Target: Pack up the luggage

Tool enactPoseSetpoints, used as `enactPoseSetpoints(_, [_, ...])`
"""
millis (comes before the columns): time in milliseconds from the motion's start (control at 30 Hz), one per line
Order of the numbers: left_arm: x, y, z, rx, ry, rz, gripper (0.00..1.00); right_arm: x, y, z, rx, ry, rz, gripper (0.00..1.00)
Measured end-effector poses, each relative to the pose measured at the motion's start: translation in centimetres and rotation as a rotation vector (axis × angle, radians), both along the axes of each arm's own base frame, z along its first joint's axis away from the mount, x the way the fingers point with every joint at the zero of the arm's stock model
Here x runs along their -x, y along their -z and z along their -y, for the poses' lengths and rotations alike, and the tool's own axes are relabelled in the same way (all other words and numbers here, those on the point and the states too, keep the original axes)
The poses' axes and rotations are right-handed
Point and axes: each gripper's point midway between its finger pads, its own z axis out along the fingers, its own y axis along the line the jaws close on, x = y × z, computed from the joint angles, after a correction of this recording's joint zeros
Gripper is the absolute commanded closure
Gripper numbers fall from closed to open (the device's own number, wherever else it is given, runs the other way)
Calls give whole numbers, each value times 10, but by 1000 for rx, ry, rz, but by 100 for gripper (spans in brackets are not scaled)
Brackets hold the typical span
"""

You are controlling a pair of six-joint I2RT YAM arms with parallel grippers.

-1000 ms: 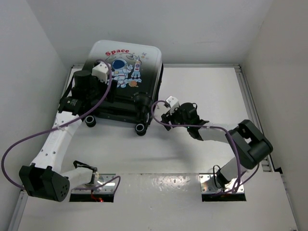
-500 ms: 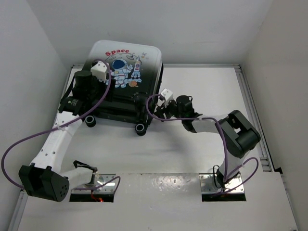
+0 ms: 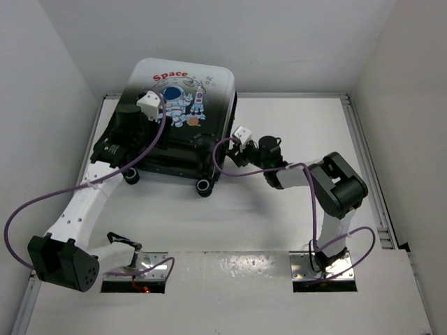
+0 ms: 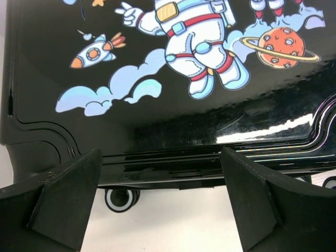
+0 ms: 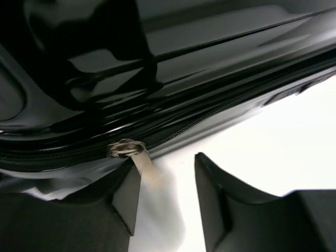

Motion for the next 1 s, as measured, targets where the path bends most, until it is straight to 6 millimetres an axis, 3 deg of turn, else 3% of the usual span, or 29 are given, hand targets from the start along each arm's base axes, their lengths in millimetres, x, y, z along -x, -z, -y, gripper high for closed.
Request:
enactPoseSetpoints(133, [1,4,0,-4,-2,-9,0,-8,-16,2,-31,-6,68,73])
enactPoseSetpoints(167, [1,5,0,-5,-2,-10,0,-8,-16,3,-33,-7,72,83])
enactPoseSetpoints(267, [2,7,1,-7,3,-14,0,-7,-13,8,-35,-19,61,97])
enactPoseSetpoints(400, [2,8,7,-14,44,-16,0,-5,-13,10,-44,-47,58,100])
enactPoseSetpoints(433, [3,8,8,-16,54,-16,0,-5,-13,10,-44,-52,60,99])
enactPoseSetpoints(533, [4,10,12,-21,81,-20,0,-2,-11,10,-36,-80,58,67])
enactPoseSetpoints(567, [4,10,13,-23,89,-20,0,0,-11,10,-35,-96,53,51])
enactPoseSetpoints(633, [4,10,16,-22,107,-20,0,7,-11,7,-30,-142,45,39])
enactPoseSetpoints(800, [7,12,23,-21,165,-29,0,21,-18,3,-21,-276,-62,25])
enactPoseSetpoints(1000, [20,16,42,-20,328,-51,0,-7,-59,12,-51,-395,-203,30])
